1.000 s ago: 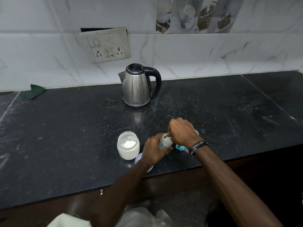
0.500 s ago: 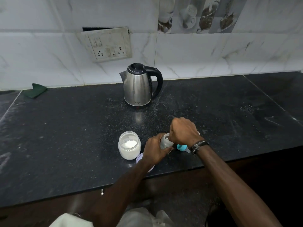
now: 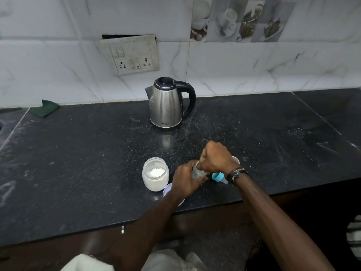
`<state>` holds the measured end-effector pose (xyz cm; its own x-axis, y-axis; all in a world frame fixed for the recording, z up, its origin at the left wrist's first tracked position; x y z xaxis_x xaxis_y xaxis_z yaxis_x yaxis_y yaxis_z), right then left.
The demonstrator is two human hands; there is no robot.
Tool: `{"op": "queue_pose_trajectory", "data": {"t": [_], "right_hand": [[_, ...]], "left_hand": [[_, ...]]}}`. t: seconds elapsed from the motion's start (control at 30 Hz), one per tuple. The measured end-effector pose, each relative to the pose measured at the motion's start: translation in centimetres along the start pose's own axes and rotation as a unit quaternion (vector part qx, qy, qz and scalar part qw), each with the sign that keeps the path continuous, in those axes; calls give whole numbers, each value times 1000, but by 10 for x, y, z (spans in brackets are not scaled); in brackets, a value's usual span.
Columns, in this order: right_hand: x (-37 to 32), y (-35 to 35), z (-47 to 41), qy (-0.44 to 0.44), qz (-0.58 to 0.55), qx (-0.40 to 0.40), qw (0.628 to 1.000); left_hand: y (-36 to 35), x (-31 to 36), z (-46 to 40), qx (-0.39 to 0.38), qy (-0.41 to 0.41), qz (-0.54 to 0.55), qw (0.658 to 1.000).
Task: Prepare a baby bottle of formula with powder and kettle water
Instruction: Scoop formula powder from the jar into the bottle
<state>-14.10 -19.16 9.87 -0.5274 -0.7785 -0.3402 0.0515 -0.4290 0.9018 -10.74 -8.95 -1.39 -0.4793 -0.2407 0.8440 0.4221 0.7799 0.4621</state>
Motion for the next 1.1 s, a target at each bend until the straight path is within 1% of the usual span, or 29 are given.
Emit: {"op": "queue_pose_trajectory", "data": {"t": [0.03, 0.13, 0.27, 0.37, 0.47, 0.6, 0.7, 0.73, 0.83, 0.93, 0.97, 1.03, 1.1], "right_hand": [[1, 0, -1, -5, -7, -5, 1000], [2, 5, -2, -7, 17, 32, 999], [4, -1, -2, -5, -12, -4, 1000], [6, 5, -2, -13, 17, 42, 999], [3, -1, 0, -7, -2, 15, 1000], [2, 4, 1, -9, 19, 51, 998], [1, -2, 0, -8, -16, -2, 1000], [3, -1, -2, -15, -22, -4, 1000], [6, 7, -2, -24, 8, 38, 999], [5, 0, -1, -21, -24, -3, 1000], [6, 1, -1, -26, -23, 0, 999], [7, 4, -2, -28, -1, 31, 999], [5, 0, -1, -18, -2, 18, 1000]], "left_hand": [[0, 0, 0, 0, -2, 0, 1000], [-1, -2, 0, 2, 0, -2, 1000], [-2, -2, -1, -1, -4, -3, 1000], [-1, -3, 0, 2, 1, 7, 1000], [-1, -2, 0, 2, -1, 4, 1000], [-1, -3, 1, 5, 2, 0, 1000], [0, -1, 1, 2, -2, -7, 1000], [0, -1, 0, 3, -4, -7, 1000], [-1, -4, 1, 0, 1, -3, 1000], [0, -2, 0, 0, -8, -15, 1000], [1, -2, 0, 3, -8, -15, 1000], [1, -2, 0, 4, -2, -11, 1000], [0, -2, 1, -2, 0, -10, 1000]]}}
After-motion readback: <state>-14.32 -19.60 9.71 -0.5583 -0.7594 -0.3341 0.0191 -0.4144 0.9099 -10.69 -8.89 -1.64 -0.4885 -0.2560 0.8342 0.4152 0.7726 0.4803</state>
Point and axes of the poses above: each hand's wrist, its own z-axis away from the middle knuckle, its own y-axis out of the back of the hand, x = y × z, the point moved 7 cm from there along -z, towards the middle knuckle, and after that the axes turned 5 degrees about -y, right-handed, at the moved point
